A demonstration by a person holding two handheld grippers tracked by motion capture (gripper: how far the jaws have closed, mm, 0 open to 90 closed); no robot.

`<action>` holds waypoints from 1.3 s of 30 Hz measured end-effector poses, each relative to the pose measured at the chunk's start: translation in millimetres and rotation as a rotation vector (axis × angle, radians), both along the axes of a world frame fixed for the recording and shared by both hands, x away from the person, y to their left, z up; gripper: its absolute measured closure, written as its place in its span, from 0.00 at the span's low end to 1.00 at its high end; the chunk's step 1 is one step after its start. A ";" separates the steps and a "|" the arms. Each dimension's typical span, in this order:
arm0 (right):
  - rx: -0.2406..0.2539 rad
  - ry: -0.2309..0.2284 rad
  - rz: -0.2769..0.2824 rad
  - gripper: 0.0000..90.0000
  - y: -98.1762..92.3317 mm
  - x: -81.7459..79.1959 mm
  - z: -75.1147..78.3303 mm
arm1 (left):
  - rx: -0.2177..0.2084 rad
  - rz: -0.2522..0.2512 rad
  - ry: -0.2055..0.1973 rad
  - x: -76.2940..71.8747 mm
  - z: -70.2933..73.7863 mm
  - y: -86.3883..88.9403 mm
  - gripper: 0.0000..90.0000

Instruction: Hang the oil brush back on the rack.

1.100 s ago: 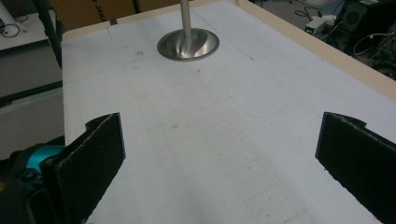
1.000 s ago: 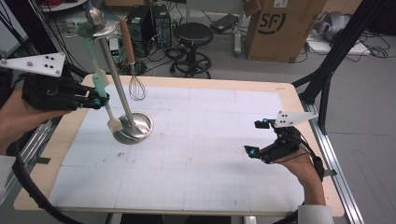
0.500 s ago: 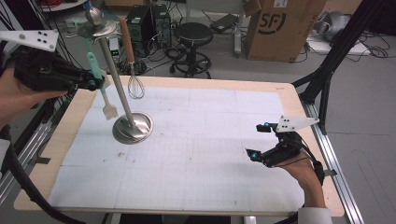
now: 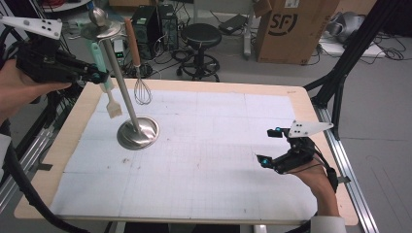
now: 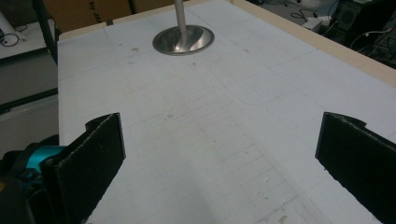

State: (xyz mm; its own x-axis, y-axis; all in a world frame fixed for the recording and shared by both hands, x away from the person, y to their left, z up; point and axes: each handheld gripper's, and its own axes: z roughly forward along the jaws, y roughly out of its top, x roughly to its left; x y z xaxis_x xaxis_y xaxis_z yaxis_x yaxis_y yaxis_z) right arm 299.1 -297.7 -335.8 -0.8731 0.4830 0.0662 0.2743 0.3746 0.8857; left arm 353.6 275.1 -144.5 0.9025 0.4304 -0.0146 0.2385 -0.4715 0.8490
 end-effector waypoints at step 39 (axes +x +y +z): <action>-0.002 0.012 0.005 0.00 1.7 4.2 -0.2 | -0.006 0.028 0.100 21.9 -5.0 2.5 0.93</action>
State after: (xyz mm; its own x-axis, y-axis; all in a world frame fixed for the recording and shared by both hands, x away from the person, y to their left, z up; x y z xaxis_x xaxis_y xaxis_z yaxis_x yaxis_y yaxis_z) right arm 303.3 -296.0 -335.9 -0.8745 0.4791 0.0754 0.2830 0.3778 0.8815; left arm 375.6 277.6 -149.5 0.8843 0.4546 -0.1064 0.3349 -0.4588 0.8230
